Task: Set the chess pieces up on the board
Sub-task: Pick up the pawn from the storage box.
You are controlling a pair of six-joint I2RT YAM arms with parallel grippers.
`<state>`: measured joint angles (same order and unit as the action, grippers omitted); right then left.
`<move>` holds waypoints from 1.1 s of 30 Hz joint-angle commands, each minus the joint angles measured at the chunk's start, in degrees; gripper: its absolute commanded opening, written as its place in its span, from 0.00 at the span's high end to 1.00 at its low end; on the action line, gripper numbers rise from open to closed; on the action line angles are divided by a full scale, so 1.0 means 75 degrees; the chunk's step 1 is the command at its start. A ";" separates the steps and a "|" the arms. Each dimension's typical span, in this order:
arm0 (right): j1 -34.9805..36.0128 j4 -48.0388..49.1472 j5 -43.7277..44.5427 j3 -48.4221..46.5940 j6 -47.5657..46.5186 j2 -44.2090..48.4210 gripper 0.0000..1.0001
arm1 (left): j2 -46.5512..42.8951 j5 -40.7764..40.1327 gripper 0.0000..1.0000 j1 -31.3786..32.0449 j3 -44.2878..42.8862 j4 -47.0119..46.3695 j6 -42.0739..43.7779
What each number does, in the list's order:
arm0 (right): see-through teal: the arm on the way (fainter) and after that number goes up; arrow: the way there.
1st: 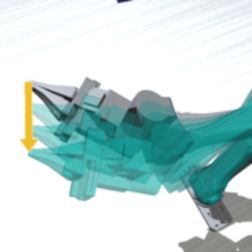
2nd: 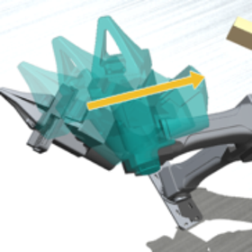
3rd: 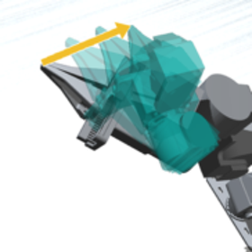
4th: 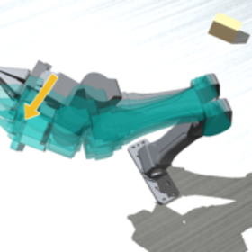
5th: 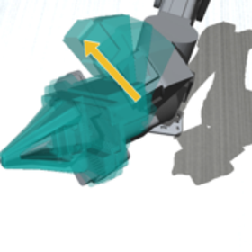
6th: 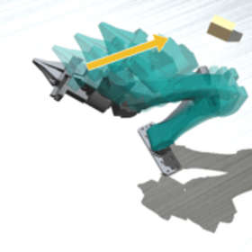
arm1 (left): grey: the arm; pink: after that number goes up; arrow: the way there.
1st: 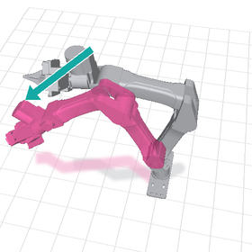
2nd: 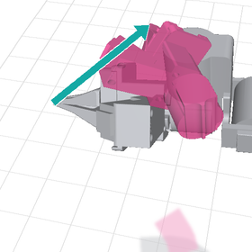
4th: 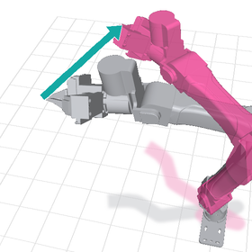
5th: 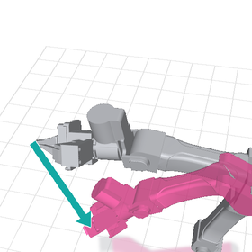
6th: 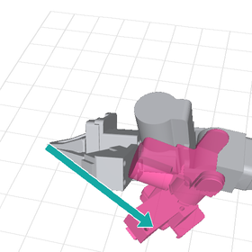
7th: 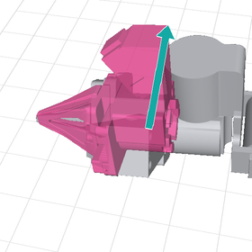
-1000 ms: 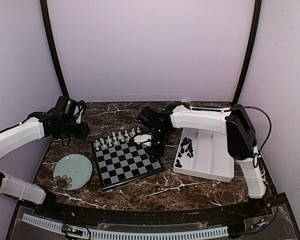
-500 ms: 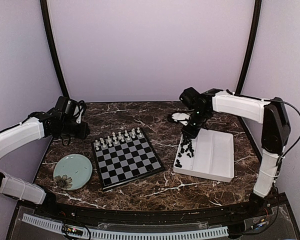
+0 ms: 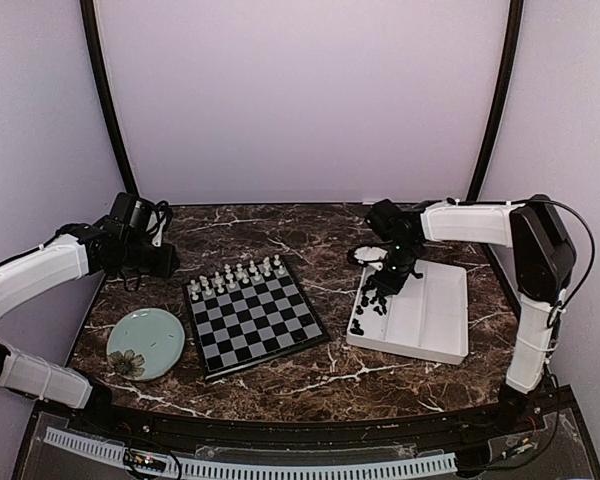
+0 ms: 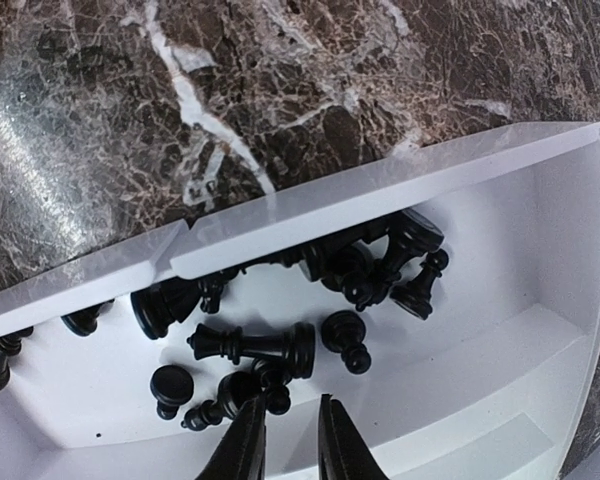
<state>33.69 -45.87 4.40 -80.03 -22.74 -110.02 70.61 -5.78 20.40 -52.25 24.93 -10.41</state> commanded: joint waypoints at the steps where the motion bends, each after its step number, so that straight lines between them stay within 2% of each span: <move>1: -0.0039 0.0360 0.0114 0.0109 0.0089 -0.0162 0.77 | 0.0007 0.0047 0.71 -0.0037 -0.0117 -0.0090 0.0076; 13: -0.0039 0.0278 0.0046 0.0030 0.0049 -0.0383 0.73 | 0.0075 0.0069 0.71 -0.0037 -0.0134 -0.0089 0.0086; 16: -0.0051 0.0298 0.0077 0.0010 0.0055 -0.0433 0.78 | 0.0078 0.0085 0.71 -0.0037 -0.0135 -0.0089 0.0088; 19: -0.0051 0.0267 0.0072 -0.0076 0.0064 -0.0453 0.88 | 0.0085 0.0086 0.71 -0.0037 -0.0128 -0.0086 0.0076; 22: -0.0053 0.0096 0.0071 -0.0190 0.0068 -0.0372 0.92 | 0.0100 0.0101 0.71 -0.0037 -0.0135 -0.0095 0.0076; 28: -0.0073 -0.0495 -0.0088 -0.0426 -0.0013 0.0061 0.95 | 0.0122 0.0143 0.71 -0.0037 -0.0141 -0.0088 0.0074; 33: -0.0063 -0.1242 -0.1118 -0.0751 -0.0315 0.0500 0.94 | 0.0136 0.0177 0.71 -0.0046 -0.0153 -0.0086 0.0088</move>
<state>33.47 -49.87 2.50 -82.43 -23.05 -110.72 71.61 -5.10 20.40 -52.25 24.93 -10.39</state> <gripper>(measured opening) 0.077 0.291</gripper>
